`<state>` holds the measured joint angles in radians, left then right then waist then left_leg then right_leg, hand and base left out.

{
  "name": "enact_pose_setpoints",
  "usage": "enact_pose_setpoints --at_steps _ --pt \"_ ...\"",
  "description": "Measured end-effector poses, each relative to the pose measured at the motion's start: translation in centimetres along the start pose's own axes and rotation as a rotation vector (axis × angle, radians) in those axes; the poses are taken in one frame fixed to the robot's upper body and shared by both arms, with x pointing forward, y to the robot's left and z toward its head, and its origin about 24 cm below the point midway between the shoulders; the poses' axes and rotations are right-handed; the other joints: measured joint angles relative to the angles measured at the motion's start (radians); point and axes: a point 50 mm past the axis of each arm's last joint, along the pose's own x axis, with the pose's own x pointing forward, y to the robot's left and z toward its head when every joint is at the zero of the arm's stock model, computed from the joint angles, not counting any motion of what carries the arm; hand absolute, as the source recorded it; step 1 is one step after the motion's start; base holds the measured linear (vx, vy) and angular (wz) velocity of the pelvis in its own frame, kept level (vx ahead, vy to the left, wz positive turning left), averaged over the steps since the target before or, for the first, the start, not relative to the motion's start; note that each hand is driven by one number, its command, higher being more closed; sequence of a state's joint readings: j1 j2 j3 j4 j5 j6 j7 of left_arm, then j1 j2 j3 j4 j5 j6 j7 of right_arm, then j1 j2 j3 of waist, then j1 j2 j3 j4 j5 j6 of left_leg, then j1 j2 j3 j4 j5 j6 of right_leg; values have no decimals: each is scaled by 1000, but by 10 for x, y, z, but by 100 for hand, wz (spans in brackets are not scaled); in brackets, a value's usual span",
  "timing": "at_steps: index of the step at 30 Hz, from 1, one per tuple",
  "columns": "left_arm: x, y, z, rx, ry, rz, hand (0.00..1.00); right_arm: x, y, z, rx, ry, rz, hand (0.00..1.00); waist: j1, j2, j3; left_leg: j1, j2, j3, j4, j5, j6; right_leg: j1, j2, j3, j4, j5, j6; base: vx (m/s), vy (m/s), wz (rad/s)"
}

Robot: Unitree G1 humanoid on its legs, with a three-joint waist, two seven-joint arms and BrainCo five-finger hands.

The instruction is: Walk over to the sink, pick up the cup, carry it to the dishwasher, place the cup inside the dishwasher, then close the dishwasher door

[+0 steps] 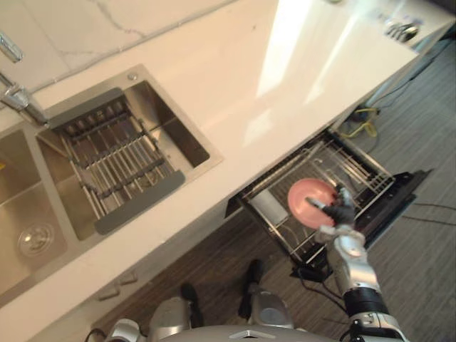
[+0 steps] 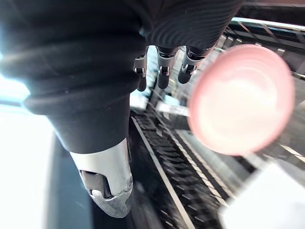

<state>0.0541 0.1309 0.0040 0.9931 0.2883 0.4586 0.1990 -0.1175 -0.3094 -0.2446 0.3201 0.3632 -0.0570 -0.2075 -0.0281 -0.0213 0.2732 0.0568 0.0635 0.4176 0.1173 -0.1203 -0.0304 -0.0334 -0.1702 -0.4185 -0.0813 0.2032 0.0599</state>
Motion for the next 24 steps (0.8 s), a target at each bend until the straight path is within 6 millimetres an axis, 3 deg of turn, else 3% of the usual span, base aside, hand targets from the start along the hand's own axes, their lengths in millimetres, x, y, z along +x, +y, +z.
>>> enact_pose_setpoints --at_steps 1,5,7,9,12,14,16,17,20,24 --pt "0 1 -2 1 4 3 0 0 -8 6 35 -27 -36 0 -5 -5 -10 2 1 5 1 -2 0 0 0 3 0 -1 0 6 36 -27" --pt "2 4 -12 -40 33 3 0 -5 -86 34 123 -138 -394 0 -34 -19 -40 34 3 41 1 -12 -4 11 2 28 0 -2 3 16 27 -20" --pt "2 2 -21 -67 49 -13 0 -15 -124 36 100 -137 -548 0 -46 -17 -48 47 3 52 -1 -20 -5 17 3 36 0 -3 5 -9 36 -16" --pt "2 -1 -34 -136 83 -36 0 -34 -167 25 91 -82 -721 0 -67 -17 -70 52 3 59 -5 -25 -6 17 4 42 0 -6 9 -10 26 -13" --pt "1 -6 -47 -169 118 -68 0 -57 -196 -2 136 34 -819 0 -85 -13 -82 68 -1 76 -19 -25 -6 17 5 53 0 -7 10 -18 18 -16" --pt "1 -7 -49 -182 124 -83 0 -72 -198 -25 183 111 -828 0 -93 -12 -83 69 -4 77 -22 -25 -6 15 3 53 0 -8 10 -47 18 -8" --pt "1 -8 -48 -195 112 -91 0 -84 -187 -50 247 166 -805 0 -95 -11 -83 69 -5 77 -30 -25 -9 12 3 52 0 -13 9 -66 8 2" --pt "1 -9 -48 -207 97 -103 0 -90 -171 -71 278 228 -767 0 -91 -9 -84 66 -5 77 -33 -23 -11 10 3 51 -1 -20 6 -65 2 6" --pt "0 -14 -49 -238 100 -119 0 -94 -137 -98 328 303 -695 0 -77 10 -80 64 -5 75 -34 -22 -12 10 2 48 -6 -21 7 -53 4 5" --pt "-1 -17 -45 -243 93 -100 0 -86 -96 -116 421 353 -564 0 -54 47 -76 43 -6 50 -35 -20 -12 4 -3 20 -6 -27 10 -10 8 15"
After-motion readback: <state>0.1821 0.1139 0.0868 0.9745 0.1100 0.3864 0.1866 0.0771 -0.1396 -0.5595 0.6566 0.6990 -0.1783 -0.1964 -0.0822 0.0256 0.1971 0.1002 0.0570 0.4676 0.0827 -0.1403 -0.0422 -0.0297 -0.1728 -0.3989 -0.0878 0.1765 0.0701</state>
